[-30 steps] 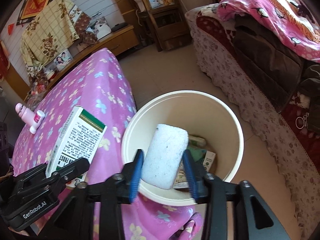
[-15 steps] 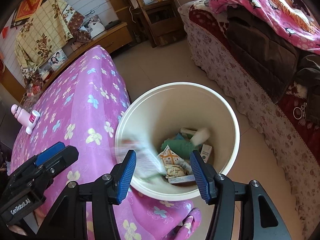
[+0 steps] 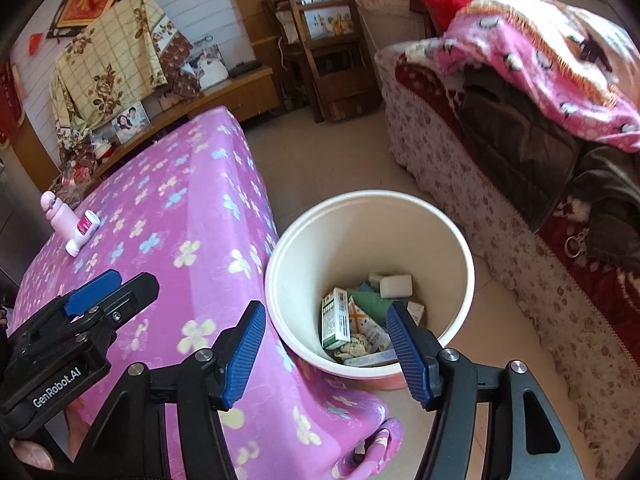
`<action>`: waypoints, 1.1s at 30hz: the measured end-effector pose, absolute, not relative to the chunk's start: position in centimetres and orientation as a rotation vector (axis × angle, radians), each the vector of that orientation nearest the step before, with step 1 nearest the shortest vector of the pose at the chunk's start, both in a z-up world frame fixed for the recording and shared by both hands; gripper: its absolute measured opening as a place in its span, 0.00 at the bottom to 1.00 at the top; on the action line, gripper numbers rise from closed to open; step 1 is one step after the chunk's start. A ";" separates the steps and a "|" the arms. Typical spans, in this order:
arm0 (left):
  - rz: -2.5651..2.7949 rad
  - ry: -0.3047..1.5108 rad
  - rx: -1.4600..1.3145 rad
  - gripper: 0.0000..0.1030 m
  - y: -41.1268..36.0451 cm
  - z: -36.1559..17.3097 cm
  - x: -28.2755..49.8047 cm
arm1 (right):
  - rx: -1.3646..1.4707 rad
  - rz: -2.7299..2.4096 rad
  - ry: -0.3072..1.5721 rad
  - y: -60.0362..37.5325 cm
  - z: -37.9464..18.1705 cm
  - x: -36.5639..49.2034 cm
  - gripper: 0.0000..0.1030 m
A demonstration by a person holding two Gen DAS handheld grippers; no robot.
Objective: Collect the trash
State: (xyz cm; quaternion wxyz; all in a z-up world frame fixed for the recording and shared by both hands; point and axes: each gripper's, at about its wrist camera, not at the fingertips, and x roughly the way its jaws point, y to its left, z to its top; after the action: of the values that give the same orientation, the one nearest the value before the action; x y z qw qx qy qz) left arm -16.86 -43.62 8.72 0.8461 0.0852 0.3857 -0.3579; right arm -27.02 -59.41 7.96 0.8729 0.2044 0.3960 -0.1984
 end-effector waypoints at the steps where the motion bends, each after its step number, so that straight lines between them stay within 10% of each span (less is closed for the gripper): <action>1: -0.754 0.803 0.180 0.63 -43.0 9.2 -17.2 | 0.415 -0.422 0.814 -59.0 8.4 -27.3 0.61; 33: -0.719 0.557 0.098 0.63 -34.0 14.6 -22.1 | 0.270 -0.580 0.565 -51.0 16.0 -32.7 0.77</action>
State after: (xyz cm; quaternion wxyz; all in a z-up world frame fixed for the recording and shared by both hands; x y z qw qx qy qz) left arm -22.10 -34.00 14.63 0.8971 0.0472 0.2690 -0.3472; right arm -32.72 -50.98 15.95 0.9103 0.1310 0.2741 -0.2812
